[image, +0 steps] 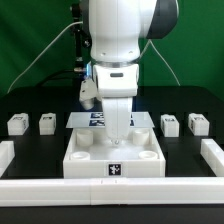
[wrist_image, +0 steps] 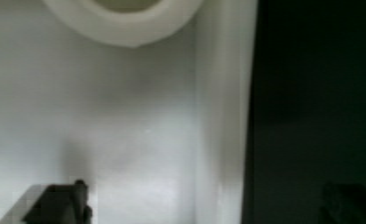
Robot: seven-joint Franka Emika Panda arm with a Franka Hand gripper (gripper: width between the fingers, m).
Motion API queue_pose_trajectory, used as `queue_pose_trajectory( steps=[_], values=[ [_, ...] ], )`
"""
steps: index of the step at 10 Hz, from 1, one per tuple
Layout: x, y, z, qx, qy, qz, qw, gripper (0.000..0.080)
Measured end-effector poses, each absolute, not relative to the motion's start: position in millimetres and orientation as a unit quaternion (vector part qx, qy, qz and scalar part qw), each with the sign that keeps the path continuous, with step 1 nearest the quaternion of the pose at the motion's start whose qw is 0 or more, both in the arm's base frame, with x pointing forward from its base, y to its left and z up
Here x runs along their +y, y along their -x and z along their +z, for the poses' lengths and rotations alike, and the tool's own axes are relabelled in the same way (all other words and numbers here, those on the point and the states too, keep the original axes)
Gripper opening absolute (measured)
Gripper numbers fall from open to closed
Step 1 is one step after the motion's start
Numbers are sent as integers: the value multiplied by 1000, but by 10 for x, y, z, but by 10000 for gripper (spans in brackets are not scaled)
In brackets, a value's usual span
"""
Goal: Assemble one leg
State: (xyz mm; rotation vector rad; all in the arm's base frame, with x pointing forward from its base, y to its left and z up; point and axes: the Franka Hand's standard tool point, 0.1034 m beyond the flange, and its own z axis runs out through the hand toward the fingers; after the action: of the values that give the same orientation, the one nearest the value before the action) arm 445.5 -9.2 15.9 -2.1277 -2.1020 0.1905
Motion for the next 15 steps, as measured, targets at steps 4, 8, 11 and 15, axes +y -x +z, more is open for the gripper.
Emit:
queue_pose_trajectory(
  steps=[4, 8, 11, 15],
  values=[
    [-102, -4429, 123, -698, 709, 66, 75, 440],
    [-107, -4441, 126, -698, 710, 64, 73, 77],
    [-108, -4442, 127, -698, 710, 64, 73, 77],
    [-105, -4443, 127, -698, 710, 64, 73, 77]
  ],
)
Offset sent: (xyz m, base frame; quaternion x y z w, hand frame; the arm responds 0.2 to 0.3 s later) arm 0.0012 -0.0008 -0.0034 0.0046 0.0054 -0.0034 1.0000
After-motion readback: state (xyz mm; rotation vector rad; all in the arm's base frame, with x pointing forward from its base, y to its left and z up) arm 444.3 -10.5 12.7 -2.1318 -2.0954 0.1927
